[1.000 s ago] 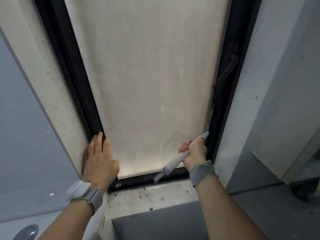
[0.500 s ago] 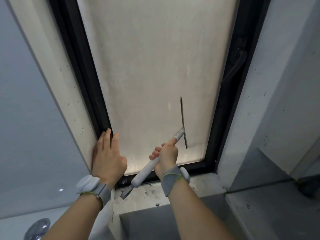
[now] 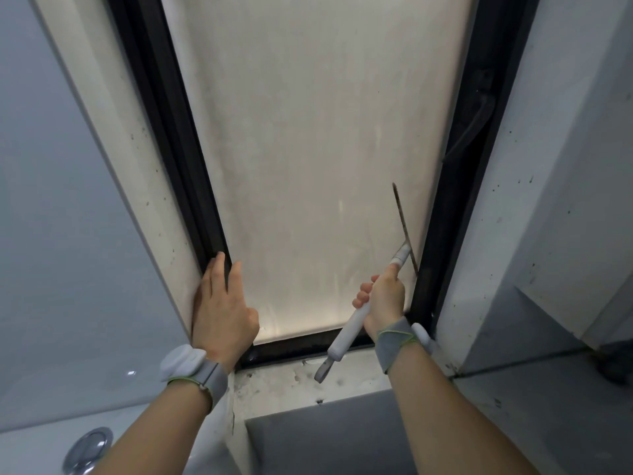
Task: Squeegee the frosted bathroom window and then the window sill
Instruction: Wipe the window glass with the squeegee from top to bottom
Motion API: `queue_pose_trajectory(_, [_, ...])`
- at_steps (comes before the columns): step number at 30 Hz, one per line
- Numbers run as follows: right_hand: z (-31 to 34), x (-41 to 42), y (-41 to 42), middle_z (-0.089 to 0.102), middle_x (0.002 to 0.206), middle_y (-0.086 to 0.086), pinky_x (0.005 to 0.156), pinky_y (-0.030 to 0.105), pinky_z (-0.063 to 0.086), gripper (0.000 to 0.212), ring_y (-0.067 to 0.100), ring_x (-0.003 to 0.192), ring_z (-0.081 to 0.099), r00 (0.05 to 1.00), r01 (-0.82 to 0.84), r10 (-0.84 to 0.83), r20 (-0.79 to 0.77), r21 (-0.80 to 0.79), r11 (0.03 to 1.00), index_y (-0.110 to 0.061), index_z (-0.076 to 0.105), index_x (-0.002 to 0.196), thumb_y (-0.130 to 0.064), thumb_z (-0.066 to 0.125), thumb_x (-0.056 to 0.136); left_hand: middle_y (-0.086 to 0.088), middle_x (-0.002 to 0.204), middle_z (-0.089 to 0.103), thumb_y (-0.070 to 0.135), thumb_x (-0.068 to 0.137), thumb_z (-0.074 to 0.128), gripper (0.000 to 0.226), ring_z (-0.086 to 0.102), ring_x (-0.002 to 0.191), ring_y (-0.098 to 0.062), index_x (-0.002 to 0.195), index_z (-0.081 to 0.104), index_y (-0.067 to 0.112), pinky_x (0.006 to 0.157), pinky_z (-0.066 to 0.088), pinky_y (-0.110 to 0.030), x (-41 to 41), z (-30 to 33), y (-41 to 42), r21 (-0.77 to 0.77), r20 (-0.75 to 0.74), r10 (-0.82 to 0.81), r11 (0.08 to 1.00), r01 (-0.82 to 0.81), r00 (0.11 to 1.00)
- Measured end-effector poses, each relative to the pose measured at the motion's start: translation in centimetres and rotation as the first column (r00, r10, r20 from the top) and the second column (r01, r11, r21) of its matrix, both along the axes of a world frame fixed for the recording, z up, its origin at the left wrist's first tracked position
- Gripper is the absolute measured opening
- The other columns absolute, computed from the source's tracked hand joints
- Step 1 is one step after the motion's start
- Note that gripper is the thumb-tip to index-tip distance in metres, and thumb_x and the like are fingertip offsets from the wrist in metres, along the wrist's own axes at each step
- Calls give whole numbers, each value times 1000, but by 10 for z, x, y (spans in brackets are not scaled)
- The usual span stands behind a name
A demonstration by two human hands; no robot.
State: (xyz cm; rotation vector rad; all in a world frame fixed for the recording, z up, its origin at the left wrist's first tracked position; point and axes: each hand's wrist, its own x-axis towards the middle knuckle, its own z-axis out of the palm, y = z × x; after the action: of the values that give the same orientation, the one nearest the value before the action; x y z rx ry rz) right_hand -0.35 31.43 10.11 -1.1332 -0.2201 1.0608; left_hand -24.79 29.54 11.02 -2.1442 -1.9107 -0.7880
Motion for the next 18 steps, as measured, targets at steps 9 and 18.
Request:
queue_pose_trajectory(9, [-50,-54,2,48,61,8,38,29,41,53,18,32,40,951,-40,59,305,-68,997,-11,44,88,-60,27,98,-22,158,27,3,70,62,79,24,146,-39,145,38,-1,120,28,-47,-2,-4,3,15,-16,7,1000,-6,1000])
queue_pose_trajectory(18, [-98,-60,-22,58,72,8,53,46,55,42,26,59,59,619,-39,234,750,-268,963,-17,42,87,-53,24,101,-23,158,27,3,69,62,79,24,146,-40,145,38,-2,119,29,-47,0,-2,2,11,-29,7,1000,-6,1000])
